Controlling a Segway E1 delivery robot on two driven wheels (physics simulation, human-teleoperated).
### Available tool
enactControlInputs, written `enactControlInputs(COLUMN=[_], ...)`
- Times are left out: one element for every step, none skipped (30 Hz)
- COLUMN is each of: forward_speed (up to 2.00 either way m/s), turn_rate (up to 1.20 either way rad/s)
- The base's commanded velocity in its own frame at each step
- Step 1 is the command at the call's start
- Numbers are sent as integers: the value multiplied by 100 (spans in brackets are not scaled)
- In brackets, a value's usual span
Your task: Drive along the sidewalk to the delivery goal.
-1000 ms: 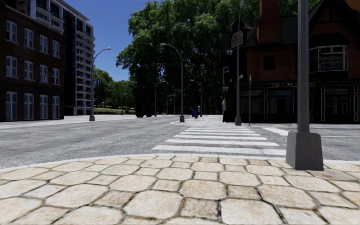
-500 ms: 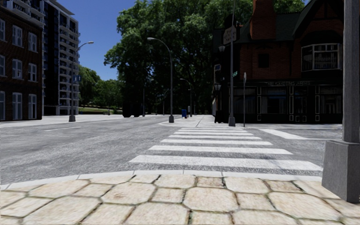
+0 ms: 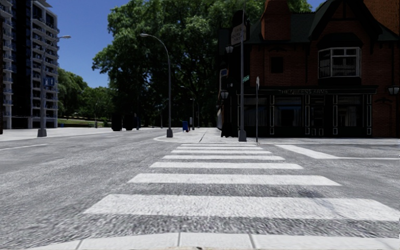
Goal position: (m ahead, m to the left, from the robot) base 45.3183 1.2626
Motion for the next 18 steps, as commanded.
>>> enactControlInputs(forward_speed=[200,200,200,200,200,200,200,200,200,199,185,174,174,169,167,166,166,166], turn_rate=[-25,-11,-5,-5,0,0,0,0,0,0,0,0,0,0,0,0,0,0])
